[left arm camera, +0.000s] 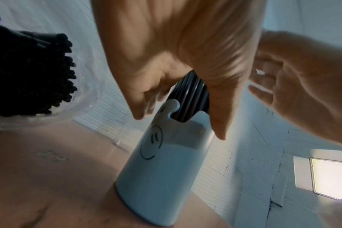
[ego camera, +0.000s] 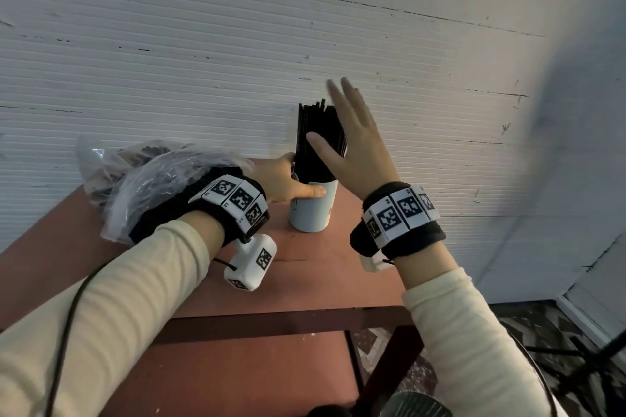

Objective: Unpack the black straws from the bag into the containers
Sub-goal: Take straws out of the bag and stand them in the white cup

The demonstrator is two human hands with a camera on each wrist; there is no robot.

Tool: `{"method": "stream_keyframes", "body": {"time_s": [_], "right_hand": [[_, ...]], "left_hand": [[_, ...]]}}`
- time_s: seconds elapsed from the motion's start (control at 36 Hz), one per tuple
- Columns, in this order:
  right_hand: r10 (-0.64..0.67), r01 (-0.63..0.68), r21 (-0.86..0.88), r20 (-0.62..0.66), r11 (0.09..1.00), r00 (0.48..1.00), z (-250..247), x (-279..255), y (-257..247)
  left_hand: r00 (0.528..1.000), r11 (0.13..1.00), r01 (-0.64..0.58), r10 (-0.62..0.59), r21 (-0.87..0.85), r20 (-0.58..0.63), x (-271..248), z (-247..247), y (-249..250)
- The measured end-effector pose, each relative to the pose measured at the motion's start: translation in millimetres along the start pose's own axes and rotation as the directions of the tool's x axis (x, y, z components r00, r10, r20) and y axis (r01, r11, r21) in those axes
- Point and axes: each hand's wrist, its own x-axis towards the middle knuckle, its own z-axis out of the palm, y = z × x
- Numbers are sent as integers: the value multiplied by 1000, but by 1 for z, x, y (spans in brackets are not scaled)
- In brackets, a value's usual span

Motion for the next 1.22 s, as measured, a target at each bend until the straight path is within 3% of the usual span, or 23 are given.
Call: {"method": "stream_keyframes", "body": {"time_s": [0.11,0.19,0.28,0.33,0.39,0.44,0.5,0.56,0.64,0.72,0.89,1.11,1.22], "right_hand": [[218,-221,149,38,964,975,-8,-8,10],[330,-350,180,132,919,935,-11,-13,17],[369,-416,174,248,892,895,-9,-14,23],[419,-484,105,363,869,832,-3,-16,29],[468,-534,21,454,845,759,4,-17,34],[490,-558,-14,497,830,716,11,-18,36],[500,-576,-8,506,818,703,16,-18,37],[499,-565,-11,482,825,720,18,-19,36],[491,-551,-16,478,834,729,22,-16,35],[480,-558,18,490,829,728,26,-14,34],[472,-612,97,545,785,693,45,-3,22],[501,-580,63,433,812,749,88,24,9],[551,-610,58,369,790,748,118,42,14]], "left_hand": [[1000,992,-7,7,-123,5,-6,-4,4],[988,991,-38,18,-130,-151,-13,-19,5],[910,990,-143,138,14,-390,-27,-43,3],[835,976,-167,216,140,-506,-39,-60,0],[783,959,-147,263,244,-564,-48,-77,-4],[763,934,-104,296,343,-575,-56,-92,-11],[779,910,-58,298,410,-552,-62,-107,-22],[838,895,15,231,445,-494,-67,-121,-33],[945,878,108,55,466,-322,-73,-137,-46],[990,919,88,-39,385,-133,-80,-142,-56],[995,958,39,-12,285,-97,-82,-141,-66],[960,968,30,42,251,-276,-63,-141,-65],[944,974,17,59,228,-324,-50,-144,-65]]}}
